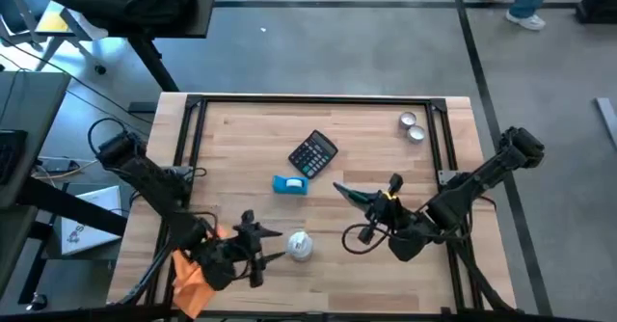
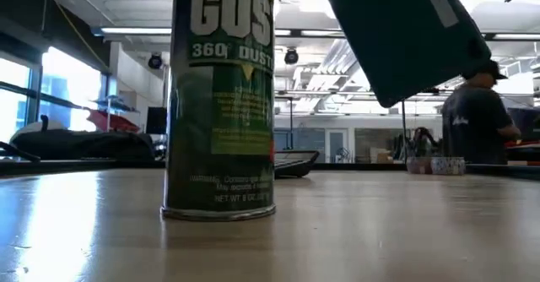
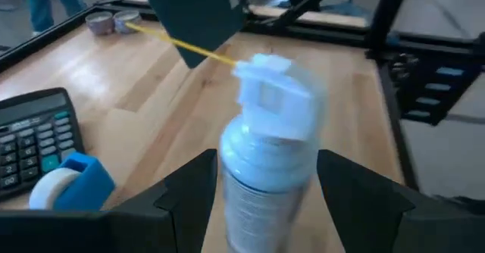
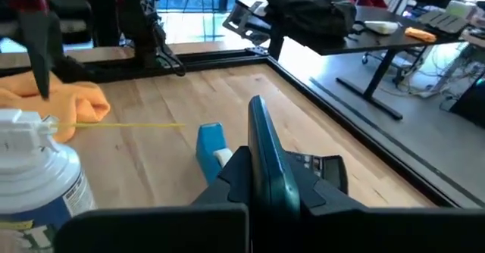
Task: Apply microfiber cloth
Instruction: Spray the cellphone using the white spray bottle
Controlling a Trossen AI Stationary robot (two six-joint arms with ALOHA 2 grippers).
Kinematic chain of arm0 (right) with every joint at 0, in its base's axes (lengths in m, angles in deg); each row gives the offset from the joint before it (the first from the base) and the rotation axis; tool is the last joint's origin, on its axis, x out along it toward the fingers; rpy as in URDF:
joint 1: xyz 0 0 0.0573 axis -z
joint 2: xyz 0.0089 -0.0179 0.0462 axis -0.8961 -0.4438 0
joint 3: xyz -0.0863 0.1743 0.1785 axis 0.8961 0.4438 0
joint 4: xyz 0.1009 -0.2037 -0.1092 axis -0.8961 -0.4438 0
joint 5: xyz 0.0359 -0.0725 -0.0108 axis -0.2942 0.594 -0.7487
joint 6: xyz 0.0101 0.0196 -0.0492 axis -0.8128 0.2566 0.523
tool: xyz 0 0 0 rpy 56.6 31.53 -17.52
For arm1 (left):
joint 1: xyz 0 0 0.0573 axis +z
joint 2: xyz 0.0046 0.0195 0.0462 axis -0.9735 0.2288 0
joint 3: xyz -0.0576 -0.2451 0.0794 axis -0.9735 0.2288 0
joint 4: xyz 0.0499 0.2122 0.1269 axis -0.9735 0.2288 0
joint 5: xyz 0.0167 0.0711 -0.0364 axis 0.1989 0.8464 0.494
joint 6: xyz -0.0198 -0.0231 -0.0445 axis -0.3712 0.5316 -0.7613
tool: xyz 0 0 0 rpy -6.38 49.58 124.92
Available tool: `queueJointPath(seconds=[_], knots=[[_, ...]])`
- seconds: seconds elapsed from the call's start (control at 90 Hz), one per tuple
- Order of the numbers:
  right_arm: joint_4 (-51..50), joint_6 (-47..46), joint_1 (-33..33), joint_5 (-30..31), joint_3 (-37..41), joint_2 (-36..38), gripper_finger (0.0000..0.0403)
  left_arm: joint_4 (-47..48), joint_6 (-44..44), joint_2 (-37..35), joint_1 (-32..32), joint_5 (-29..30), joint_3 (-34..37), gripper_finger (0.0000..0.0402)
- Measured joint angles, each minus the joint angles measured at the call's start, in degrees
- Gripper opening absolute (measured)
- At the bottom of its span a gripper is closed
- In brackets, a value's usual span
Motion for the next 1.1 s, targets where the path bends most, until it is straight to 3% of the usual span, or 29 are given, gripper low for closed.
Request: queueJointPath(seconds=[0.167,0.4,0.544,0.833,0.933,1.1], knots=[[0.02,-0.33,0.46,-0.12,0.00,0.00,0.0000,3.23,2.88,-3.97,-1.11,4.98,0.00,0.0220],[0.51,-0.33,1.38,-0.55,0.00,0.00,0.0000,13.59,-1.97,-10.19,1.65,1.88,0.00,0.0228],[0.84,-0.33,1.95,-0.58,0.00,0.00,0.0000,9.79,0.01,-10.97,2.66,1.67,0.00,0.0228],[0.94,-0.34,1.34,-0.60,0.00,0.02,0.0000,-3.02,14.06,-10.99,3.06,1.50,0.00,0.0228],[0.94,-0.33,1.31,-0.60,0.00,0.02,0.0000,-7.89,19.08,-10.99,3.06,-2.22,0.00,0.0227],[0.94,-0.07,1.33,-0.57,0.00,0.02,0.0000,-9.96,24.68,-10.96,3.05,-16.43,-0.02,0.0199]])
